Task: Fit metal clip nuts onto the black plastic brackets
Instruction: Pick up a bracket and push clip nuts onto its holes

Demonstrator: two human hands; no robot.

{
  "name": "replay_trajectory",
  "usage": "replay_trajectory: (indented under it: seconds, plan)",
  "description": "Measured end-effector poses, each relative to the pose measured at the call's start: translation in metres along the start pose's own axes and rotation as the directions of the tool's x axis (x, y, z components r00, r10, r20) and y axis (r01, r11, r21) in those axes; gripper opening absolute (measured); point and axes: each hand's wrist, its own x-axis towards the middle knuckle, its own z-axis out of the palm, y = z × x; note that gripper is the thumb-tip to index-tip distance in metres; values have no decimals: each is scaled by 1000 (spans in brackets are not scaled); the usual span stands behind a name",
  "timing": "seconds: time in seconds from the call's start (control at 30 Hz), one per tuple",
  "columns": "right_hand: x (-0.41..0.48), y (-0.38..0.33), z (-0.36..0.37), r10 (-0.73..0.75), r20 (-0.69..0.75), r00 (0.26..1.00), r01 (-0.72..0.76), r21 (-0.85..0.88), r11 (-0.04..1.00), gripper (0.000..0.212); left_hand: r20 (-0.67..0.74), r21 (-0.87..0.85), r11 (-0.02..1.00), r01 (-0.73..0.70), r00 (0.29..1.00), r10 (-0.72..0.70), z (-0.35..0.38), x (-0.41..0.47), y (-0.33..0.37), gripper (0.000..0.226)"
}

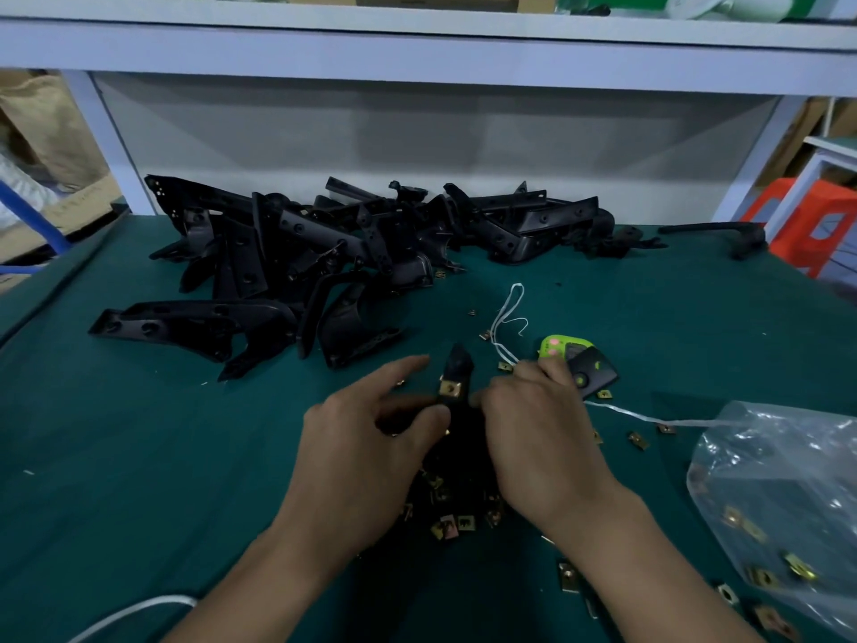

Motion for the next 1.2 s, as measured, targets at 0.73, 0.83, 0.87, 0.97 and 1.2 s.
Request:
replay_trajectory:
  seconds: [0.73, 0.83, 0.87, 0.97, 1.2]
  plan:
    - [-2, 24, 18, 221, -99, 970, -203, 169, 965, 44, 308, 384, 886, -259, 941, 141, 10, 1, -26, 8]
    - [-2, 24, 17, 214, -77, 974, -198, 174, 964, 44, 327, 462, 831, -309, 931, 164, 9, 0, -23, 14]
    - [-2, 24, 16, 210, -68, 975, -196, 173, 965, 45, 338, 452, 837, -308, 928, 159, 9, 0, -22, 13]
    - [-1, 23, 15, 194, -47, 980, -183, 169, 968, 48, 334, 398, 872, -285, 930, 151, 9, 0, -22, 21]
    - [0, 22, 18, 192, -78, 978, -174, 195, 965, 44, 348, 321, 896, -308, 918, 191, 12, 1, -27, 29]
